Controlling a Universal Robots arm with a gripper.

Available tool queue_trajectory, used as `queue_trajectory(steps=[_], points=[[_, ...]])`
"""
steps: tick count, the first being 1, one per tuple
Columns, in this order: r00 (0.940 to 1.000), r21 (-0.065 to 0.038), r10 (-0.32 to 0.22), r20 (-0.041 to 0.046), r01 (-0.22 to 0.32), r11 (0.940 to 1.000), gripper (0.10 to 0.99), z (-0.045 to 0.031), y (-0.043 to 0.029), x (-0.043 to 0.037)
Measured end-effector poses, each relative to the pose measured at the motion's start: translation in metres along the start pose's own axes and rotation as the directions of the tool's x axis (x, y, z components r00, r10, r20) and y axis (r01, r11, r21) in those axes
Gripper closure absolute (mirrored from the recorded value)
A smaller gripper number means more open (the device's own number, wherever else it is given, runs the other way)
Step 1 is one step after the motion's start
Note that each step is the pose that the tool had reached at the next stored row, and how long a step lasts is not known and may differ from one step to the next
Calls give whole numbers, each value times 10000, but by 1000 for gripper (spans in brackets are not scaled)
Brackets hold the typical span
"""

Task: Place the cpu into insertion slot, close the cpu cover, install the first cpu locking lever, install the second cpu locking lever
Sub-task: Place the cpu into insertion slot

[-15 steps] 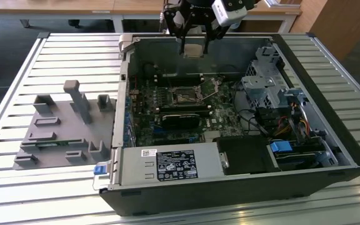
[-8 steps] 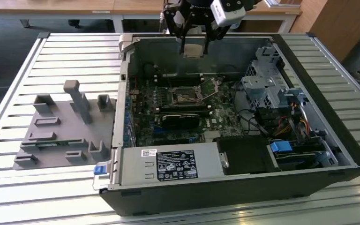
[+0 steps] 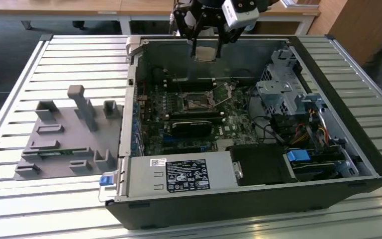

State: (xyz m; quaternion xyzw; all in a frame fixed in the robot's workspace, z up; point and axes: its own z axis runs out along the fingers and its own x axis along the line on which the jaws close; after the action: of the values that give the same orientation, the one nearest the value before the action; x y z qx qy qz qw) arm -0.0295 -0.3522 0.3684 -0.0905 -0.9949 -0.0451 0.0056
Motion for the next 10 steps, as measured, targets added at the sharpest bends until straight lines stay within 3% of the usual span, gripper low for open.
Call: queue_trajectory(steps=[10], points=[[9987,4,513,49,-513,9987,545,3,3,1]])
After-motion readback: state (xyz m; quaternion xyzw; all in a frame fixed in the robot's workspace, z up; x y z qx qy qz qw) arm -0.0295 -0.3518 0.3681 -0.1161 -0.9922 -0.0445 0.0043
